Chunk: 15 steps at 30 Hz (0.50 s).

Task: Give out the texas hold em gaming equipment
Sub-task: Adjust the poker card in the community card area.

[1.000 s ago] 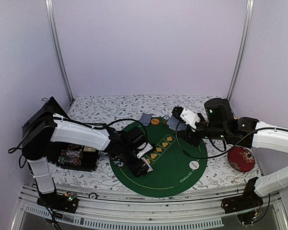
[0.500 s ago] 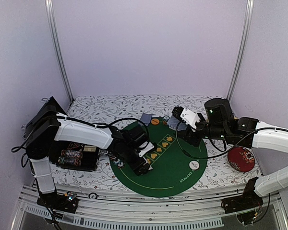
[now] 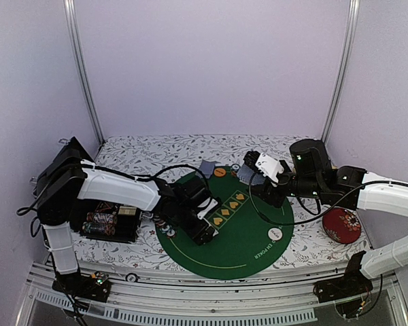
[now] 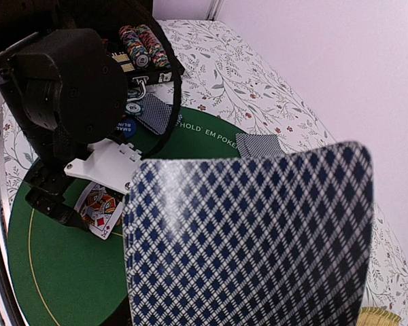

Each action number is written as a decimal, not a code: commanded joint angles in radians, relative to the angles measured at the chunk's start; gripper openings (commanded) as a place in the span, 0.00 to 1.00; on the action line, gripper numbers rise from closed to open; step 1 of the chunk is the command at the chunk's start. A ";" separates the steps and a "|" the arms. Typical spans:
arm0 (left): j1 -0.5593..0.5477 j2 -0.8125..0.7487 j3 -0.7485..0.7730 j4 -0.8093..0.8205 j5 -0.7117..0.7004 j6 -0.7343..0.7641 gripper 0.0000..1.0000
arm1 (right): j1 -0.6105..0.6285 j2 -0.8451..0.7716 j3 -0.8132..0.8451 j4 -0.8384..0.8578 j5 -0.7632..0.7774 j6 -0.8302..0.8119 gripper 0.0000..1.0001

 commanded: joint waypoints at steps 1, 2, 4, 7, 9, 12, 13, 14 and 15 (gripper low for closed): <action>0.023 0.021 0.016 0.052 -0.030 -0.054 0.88 | -0.005 -0.017 0.018 0.013 0.005 0.000 0.45; 0.024 0.024 0.021 0.051 -0.032 -0.054 0.88 | -0.005 -0.016 0.019 0.013 0.005 -0.001 0.45; 0.023 0.031 0.027 0.042 -0.037 -0.054 0.88 | -0.005 -0.015 0.019 0.011 0.005 -0.001 0.45; 0.024 0.032 0.034 0.031 -0.038 -0.060 0.88 | -0.005 -0.017 0.021 0.011 0.006 -0.001 0.45; 0.023 0.033 0.033 0.030 -0.028 -0.066 0.88 | -0.003 -0.017 0.020 0.011 0.005 -0.001 0.45; 0.022 0.032 0.026 0.038 -0.023 -0.065 0.88 | -0.005 -0.014 0.019 0.012 0.005 0.001 0.45; 0.021 0.032 0.024 0.039 -0.021 -0.059 0.88 | -0.006 -0.014 0.019 0.012 0.004 0.002 0.45; 0.020 0.031 0.024 0.036 -0.018 -0.053 0.88 | -0.004 -0.012 0.018 0.012 0.004 0.002 0.45; 0.019 0.030 0.024 0.031 -0.016 -0.045 0.88 | -0.005 -0.012 0.020 0.012 0.002 0.002 0.45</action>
